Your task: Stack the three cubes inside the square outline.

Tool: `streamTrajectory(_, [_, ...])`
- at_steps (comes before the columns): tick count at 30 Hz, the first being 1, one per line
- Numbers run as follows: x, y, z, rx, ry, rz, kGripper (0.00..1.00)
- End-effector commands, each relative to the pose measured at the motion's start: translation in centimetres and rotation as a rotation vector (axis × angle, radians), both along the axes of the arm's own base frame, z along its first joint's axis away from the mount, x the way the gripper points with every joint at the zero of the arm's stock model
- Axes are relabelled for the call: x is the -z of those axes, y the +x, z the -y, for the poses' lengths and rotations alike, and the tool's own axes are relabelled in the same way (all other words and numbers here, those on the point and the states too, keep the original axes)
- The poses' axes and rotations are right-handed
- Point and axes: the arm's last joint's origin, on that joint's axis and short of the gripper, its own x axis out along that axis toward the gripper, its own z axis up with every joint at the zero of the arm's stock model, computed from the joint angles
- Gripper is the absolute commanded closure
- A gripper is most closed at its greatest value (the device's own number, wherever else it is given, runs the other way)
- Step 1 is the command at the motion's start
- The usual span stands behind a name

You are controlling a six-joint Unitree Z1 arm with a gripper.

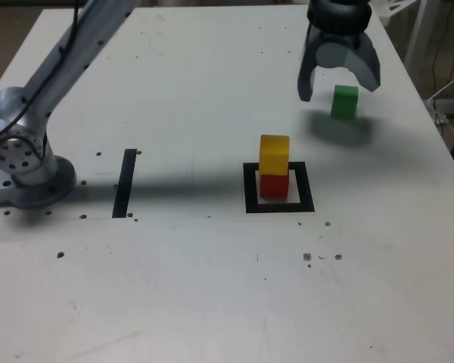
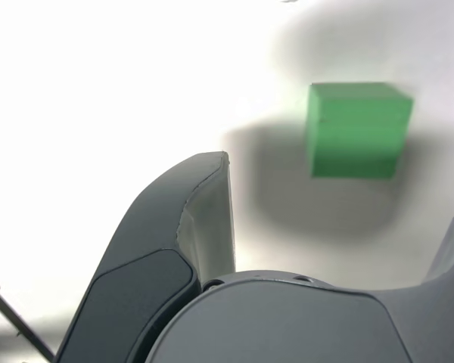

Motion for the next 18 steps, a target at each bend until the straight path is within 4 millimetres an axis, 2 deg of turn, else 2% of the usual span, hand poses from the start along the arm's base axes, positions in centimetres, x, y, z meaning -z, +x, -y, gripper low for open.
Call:
streamTrajectory(1, [0.5,0.5,-0.1,0.005,-0.002,-0.002,0.01])
streamTrajectory(12, [2.1,1.9,-1.3,0.000,-0.032,-0.009,0.08])
streamTrajectory(15, [2.6,2.1,-1.5,-0.004,-0.044,-0.016,0.14])
streamTrajectory(18, [3.1,2.3,-1.7,-0.007,-0.049,-0.022,0.27])
